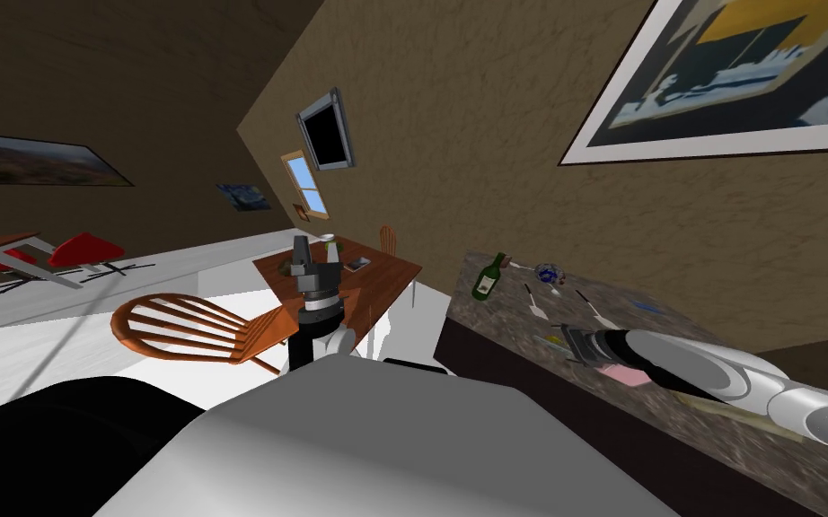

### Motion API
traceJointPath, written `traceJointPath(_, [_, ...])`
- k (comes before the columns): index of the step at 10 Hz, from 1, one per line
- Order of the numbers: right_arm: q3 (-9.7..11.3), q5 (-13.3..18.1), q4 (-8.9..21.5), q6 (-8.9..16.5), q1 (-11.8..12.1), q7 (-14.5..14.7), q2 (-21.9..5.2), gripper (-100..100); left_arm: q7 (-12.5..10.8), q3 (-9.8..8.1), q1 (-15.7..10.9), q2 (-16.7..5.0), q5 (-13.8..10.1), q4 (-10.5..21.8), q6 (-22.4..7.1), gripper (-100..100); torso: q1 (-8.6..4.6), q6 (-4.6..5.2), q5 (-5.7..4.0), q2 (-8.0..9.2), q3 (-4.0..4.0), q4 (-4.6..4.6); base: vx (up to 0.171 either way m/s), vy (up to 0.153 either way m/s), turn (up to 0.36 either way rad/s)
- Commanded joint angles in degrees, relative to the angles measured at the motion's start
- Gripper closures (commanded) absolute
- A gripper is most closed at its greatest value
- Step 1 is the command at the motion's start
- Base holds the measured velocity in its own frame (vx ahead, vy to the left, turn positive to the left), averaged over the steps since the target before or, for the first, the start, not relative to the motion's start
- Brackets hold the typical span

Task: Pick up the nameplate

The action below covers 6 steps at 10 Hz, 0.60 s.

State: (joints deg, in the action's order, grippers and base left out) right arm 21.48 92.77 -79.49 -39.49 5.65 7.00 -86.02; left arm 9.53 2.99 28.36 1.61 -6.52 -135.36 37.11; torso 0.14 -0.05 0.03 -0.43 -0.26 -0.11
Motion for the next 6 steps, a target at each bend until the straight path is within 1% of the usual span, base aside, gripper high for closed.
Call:
traceJointPath(1, [1.77, 1.28, 0.5, 0.59, 0.06, 0.25, 0.24, -100, 0.0, 0.0, 0.0, 0.0, 0.0, 0.0, 0.0, 0, 0.0, 0.0, 0.0, 0.0, 0.0, 0.0, 0.06, 0.026, 0.053])
traceJointPath(2, [1.14, 0.81, 0.67, 0.17, -0.45, 0.22, 0.32, -100, 0.0, 0.0, 0.0, 0.0, 0.0, 0.0, 0.0, 0, -0.06, 0.02, -0.02, 0.09, 0.05, 0.02, 0.023, 0.01, 0.006])
traceJointPath(3, [1.28, 0.89, 0.78, 0.14, -0.51, 0.36, 0.38, 0, 0.0, 0.0, 0.0, 0.0, 0.0, 0.0, 0.0, 0, -0.12, 0.03, -0.02, 0.22, 0.13, 0.05, 0.006, 0.002, 0.0])
traceJointPath(4, [1.35, 2.27, 0.11, 0.11, -0.51, -1.31, 0.66, -100, 0.0, 0.0, -0.01, 0.0, 0.0, 0.0, 0.0, 0, -0.15, 0.04, -0.03, 0.32, 0.18, 0.08, -0.008, -0.019, 0.04])
traceJointPath(6, [1.53, 5.04, -1.2, 0.05, -0.5, -4.63, 1.25, -100, 0.0, -0.01, -0.01, -0.01, 0.0, 0.0, 0.0, 0, -0.31, 0.03, -0.07, 0.43, 0.25, 0.1, -0.02, -0.049, 0.058])
